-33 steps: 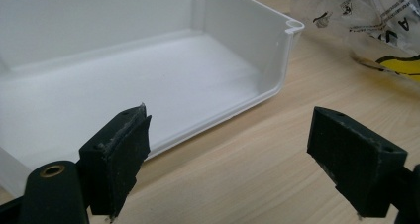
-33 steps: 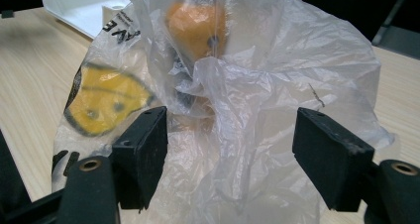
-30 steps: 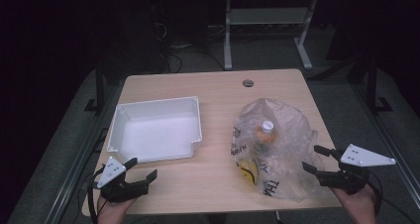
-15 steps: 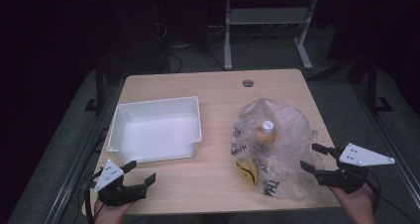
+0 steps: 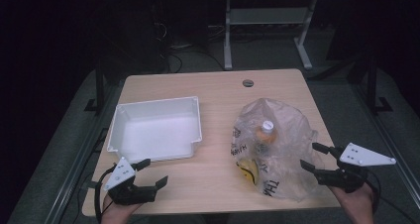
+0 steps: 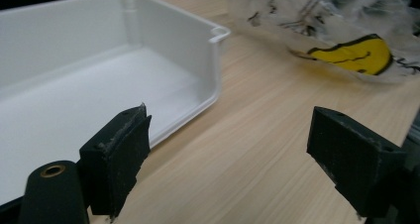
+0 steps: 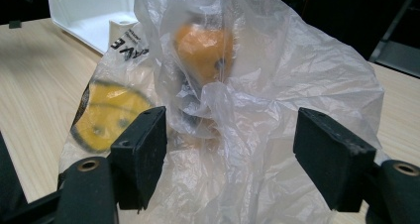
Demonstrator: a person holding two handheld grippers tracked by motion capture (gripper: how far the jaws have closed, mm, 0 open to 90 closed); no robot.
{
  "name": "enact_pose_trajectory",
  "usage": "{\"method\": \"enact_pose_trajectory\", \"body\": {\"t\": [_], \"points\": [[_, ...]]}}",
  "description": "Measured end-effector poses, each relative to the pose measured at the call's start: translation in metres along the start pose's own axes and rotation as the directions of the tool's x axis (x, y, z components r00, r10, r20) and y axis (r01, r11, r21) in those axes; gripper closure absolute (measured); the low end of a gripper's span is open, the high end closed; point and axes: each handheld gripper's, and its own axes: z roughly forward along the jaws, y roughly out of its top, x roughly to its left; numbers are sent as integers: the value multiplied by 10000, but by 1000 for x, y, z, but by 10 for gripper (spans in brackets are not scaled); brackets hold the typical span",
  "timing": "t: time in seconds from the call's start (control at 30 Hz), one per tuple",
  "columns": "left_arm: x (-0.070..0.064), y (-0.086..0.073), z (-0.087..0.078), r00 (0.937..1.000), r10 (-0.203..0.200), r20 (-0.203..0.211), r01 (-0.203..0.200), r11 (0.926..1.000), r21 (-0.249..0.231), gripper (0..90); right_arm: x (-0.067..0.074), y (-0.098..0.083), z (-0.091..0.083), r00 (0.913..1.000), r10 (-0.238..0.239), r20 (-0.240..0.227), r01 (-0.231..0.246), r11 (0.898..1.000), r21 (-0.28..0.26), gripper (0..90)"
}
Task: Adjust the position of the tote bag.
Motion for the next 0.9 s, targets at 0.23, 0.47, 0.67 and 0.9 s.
{"method": "enact_pose_trajectory", "body": {"t": [0.23,0.47,0.67,0.9], "points": [[-4,24,10,9946,516,896,-526,9986,92,163,0,0,-2,10000,45,61,-44,10000,-83,285],[-11,35,26,9837,888,1562,-972,9942,469,161,0,0,-1,10000,-2,48,2,10000,-24,286],[-13,39,42,9762,1193,1811,-1382,9858,953,161,0,0,-2,10000,-10,22,10,9999,-136,286],[-19,52,62,9652,1033,2403,-1360,9829,1240,162,-1,-1,-2,9999,92,-101,-93,9999,-123,287]]}}
